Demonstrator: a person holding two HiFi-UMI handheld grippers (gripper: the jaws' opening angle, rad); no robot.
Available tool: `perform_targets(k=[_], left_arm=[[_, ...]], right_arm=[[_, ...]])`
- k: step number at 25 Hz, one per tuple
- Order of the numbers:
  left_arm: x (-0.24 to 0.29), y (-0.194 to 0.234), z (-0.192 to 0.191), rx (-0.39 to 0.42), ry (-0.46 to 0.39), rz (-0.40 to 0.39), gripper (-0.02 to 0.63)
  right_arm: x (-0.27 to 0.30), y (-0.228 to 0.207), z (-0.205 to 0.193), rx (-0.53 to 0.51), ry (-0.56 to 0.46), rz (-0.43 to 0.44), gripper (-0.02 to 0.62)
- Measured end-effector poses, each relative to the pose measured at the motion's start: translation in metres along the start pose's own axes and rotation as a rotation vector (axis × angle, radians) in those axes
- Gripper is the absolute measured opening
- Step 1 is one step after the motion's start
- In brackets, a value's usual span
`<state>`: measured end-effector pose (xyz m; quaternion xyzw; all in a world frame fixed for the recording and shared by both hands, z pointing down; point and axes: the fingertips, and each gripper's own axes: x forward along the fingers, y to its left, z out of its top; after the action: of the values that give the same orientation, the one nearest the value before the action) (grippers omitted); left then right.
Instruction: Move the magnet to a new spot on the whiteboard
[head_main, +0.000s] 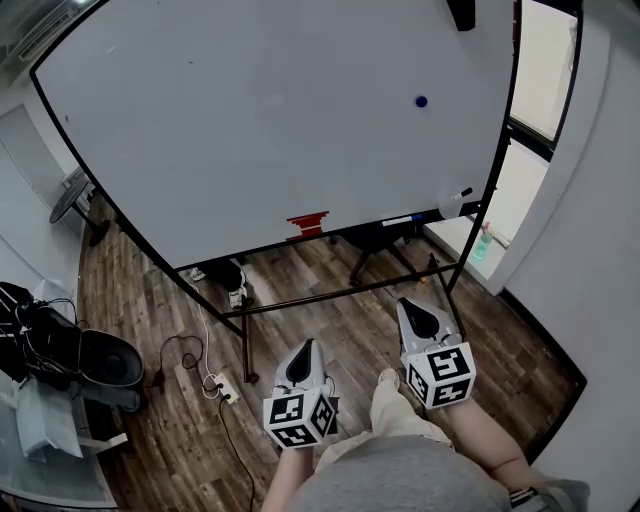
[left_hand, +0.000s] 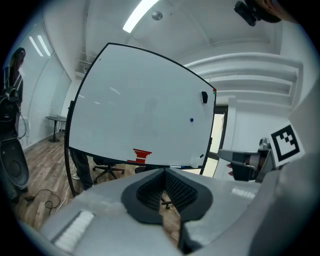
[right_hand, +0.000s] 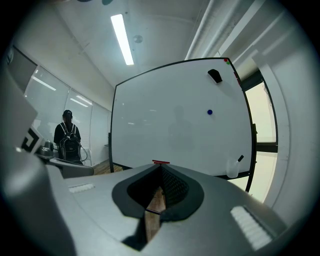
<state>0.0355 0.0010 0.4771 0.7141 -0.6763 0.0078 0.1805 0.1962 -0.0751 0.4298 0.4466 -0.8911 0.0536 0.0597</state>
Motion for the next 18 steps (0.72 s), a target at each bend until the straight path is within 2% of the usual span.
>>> perform_targets(k=[18], left_arm=[[0.0021,-0.0059,-0.0003,0.0,-0.006,0.008,0.005]], right_arm=[[-0.0024,0.0035,0.0049,-0.021,-0.011,0.052,0.0]])
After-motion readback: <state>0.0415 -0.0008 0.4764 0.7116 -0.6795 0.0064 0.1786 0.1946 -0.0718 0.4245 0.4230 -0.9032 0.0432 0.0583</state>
